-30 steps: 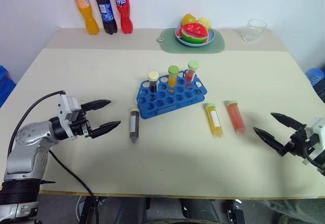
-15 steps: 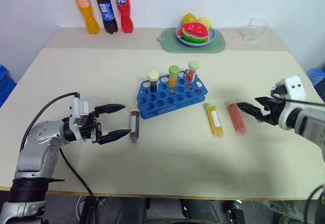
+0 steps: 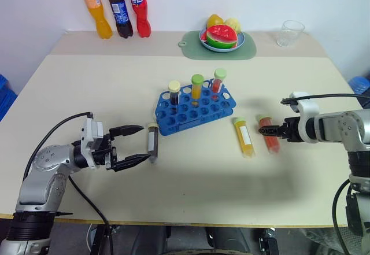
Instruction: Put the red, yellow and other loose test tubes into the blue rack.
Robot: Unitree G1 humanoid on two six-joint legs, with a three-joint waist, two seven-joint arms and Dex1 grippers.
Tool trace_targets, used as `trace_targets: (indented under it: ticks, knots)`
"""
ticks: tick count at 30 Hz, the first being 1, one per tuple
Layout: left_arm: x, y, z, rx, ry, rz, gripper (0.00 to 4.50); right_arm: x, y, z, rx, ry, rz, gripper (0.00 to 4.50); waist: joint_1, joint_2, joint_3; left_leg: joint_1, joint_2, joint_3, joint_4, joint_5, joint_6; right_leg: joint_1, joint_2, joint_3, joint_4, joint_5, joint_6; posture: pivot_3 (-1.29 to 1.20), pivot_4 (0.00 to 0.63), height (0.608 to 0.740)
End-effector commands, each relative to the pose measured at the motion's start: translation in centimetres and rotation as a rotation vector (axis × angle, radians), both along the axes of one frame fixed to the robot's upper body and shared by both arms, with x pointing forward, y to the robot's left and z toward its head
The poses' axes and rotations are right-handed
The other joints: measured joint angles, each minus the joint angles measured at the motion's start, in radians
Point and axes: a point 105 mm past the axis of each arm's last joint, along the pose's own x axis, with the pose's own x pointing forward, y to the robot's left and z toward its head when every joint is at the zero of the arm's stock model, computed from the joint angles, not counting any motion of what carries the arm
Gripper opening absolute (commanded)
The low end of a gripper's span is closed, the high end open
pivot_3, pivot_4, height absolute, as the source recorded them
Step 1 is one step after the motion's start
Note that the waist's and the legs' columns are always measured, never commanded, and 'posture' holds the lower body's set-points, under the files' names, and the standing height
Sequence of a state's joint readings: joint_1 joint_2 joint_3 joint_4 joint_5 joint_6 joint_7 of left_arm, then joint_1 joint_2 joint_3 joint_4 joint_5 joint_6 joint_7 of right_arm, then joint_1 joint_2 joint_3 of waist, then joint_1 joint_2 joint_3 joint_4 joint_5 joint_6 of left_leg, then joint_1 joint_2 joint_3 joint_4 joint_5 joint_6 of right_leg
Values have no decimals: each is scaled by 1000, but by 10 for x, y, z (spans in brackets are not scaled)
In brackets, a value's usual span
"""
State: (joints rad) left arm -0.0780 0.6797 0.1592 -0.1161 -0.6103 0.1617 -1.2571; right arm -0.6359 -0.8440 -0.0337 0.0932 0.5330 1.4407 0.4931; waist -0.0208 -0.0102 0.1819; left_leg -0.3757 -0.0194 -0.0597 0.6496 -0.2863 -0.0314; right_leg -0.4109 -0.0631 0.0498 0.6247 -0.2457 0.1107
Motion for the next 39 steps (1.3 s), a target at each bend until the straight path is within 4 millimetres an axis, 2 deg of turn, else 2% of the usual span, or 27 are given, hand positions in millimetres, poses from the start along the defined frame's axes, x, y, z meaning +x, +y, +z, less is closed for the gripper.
trace_targets:
  ticks: [1, 2, 3, 8, 9, 13, 16, 18, 20, 21, 22, 25, 28, 32, 39]
  knots:
    - [-2, 4, 10, -10, -35, 14, 4423, 12, -1, -1, -52, -7, 11, 4153, -2, 0, 0, 0, 0, 0, 0, 0, 0, 0, 0, 0, 0, 0, 0, 0, 150, 740]
    - [-3, 4, 9, -14, -31, 18, 4500, 14, -1, -3, -60, -2, 16, 3611, -4, 0, 0, 1, 0, 0, 0, 0, 0, 0, 1, 0, 0, 0, 0, 0, 150, 740]
    - [-4, 5, 8, -12, -29, 21, 4500, 17, 0, -4, -68, -2, 27, 3345, -5, 0, 0, 1, 0, 0, 0, 0, 0, 0, 1, 0, 0, 0, 0, 0, 150, 740]
    - [-6, 6, 8, -14, -25, 28, 4500, 23, 2, -6, -107, -10, 71, 1032, -14, -1, 0, 1, 0, 0, 0, 0, 0, 1, 1, 0, 0, 0, 0, 0, 150, 740]
    - [-6, 6, 8, -15, -26, 30, 4500, 22, 2, -6, -123, -14, 89, 810, -18, -1, -1, 1, 0, 0, 0, 0, 0, 1, 1, 0, 0, 0, 0, 0, 150, 740]
    - [-5, 6, 9, -22, -30, 41, 4500, 22, -2, -7, -211, -67, 158, 810, -23, -1, -1, 1, 0, 0, 0, 0, 0, 1, 1, 0, 0, 0, 0, 0, 150, 740]
    - [-3, 6, 9, -25, -37, 58, 4500, 23, 1, 9, -180, -179, 226, 810, -21, -1, -1, 1, 0, 0, 0, 0, 0, 1, 1, 0, 0, 0, 0, 0, 150, 740]
    - [-1, 6, 10, -33, -43, 71, 4500, 30, 17, 36, -77, -387, 301, 810, -20, -2, 0, 1, 0, 0, 1, 0, 0, 1, 0, 0, 0, 0, 0, 0, 150, 740]
    - [0, 5, 9, -36, -49, 78, 4500, 26, 39, 64, 95, -561, 392, 810, -26, -1, 0, 1, 0, 1, 1, 0, 0, 1, 0, 0, 0, 0, 1, 0, 150, 740]
    - [0, 5, 9, -37, -50, 78, 4500, 25, 45, 73, 133, -629, 417, 810, -29, -1, 1, 1, 0, 1, 1, 0, 0, 1, 1, 1, 0, 1, 1, 0, 150, 740]
    - [1, 4, 8, -36, -54, 75, 4500, 26, 55, 85, 150, -766, 450, 810, -29, -1, 1, 2, 0, 1, 1, 0, 0, 1, 1, 1, 1, 0, 1, 0, 150, 740]
    - [5, 5, 8, -35, -64, 78, 4500, 25, 75, 100, 186, -1058, 479, 810, -23, -1, 1, 2, 1, 0, 0, 0, 0, -1, 3, 1, 4, 0, 0, 0, 150, 740]
    - [8, 6, 9, -37, -70, 82, 4500, 25, 88, 99, 230, -1163, 460, 810, -17, -1, 1, 1, 1, 0, 0, 0, 0, 0, 4, 0, 4, 0, 0, 0, 150, 740]
    - [13, 11, 6, -11, -78, 95, 4500, 31, 113, 82, 222, -1273, 448, 810, -20, -1, 1, 1, 0, 0, 1, 0, 0, -1, -1, 1, 4, 0, 1, 0, 150, 740]
    - [15, 15, 9, -7, -94, 105, 4500, 44, 124, 63, 231, -1346, 345, 810, -22, 0, 1, 1, 0, -1, -1, 1, -1, -2, 0, 0, 5, 0, 0, 0, 150, 740]
